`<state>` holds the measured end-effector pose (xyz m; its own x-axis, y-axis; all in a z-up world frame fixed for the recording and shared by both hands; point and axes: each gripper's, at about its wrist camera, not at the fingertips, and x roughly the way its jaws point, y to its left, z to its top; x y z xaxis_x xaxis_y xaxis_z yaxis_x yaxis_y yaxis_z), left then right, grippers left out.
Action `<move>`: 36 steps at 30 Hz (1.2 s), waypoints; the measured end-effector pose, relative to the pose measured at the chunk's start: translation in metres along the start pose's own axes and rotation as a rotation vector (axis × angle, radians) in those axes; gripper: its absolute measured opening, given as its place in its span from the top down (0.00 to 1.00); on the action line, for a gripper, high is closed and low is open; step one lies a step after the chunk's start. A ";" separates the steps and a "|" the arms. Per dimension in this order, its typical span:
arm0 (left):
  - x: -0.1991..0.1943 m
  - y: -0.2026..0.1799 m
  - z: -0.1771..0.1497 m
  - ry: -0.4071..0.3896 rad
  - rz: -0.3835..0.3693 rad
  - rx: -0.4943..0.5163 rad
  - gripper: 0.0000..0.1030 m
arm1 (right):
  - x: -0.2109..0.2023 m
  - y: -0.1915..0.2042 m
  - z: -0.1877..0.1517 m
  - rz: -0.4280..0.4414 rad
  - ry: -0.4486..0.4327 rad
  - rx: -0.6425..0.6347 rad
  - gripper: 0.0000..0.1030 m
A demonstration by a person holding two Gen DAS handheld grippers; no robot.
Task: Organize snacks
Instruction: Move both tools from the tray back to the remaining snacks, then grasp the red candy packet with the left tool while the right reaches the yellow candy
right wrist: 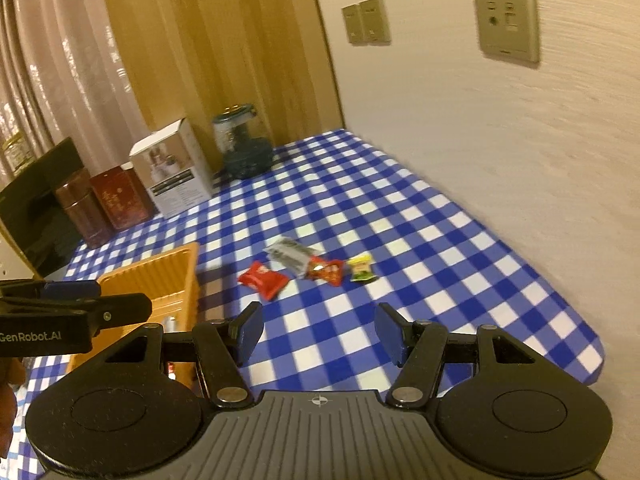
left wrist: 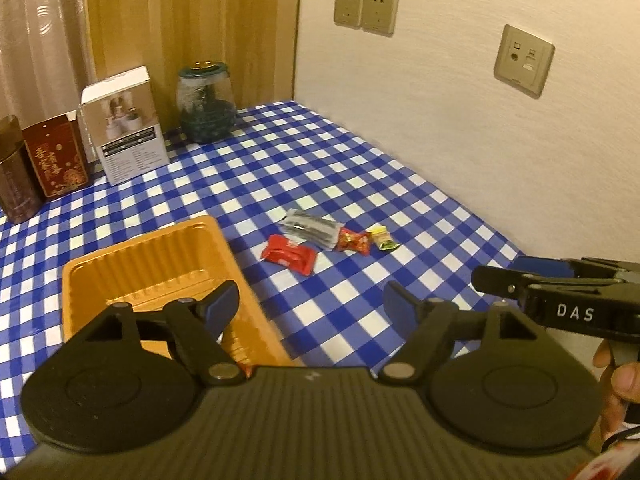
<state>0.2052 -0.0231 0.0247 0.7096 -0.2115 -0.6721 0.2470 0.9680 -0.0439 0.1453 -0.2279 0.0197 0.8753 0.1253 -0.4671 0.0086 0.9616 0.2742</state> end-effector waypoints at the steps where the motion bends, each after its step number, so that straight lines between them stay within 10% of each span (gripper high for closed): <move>1: 0.002 -0.001 0.000 -0.001 -0.004 0.000 0.25 | 0.001 -0.004 0.001 -0.008 -0.001 0.004 0.40; 18: 0.061 0.005 0.009 -0.004 -0.007 0.036 0.25 | 0.056 -0.048 0.006 -0.065 0.019 0.032 0.40; 36: 0.160 0.012 0.051 0.159 -0.078 0.388 0.31 | 0.147 -0.060 0.029 -0.026 0.082 -0.075 0.41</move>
<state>0.3554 -0.0526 -0.0453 0.5754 -0.2294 -0.7850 0.5478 0.8208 0.1617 0.2875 -0.2744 -0.0408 0.8328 0.1163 -0.5412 -0.0076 0.9800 0.1989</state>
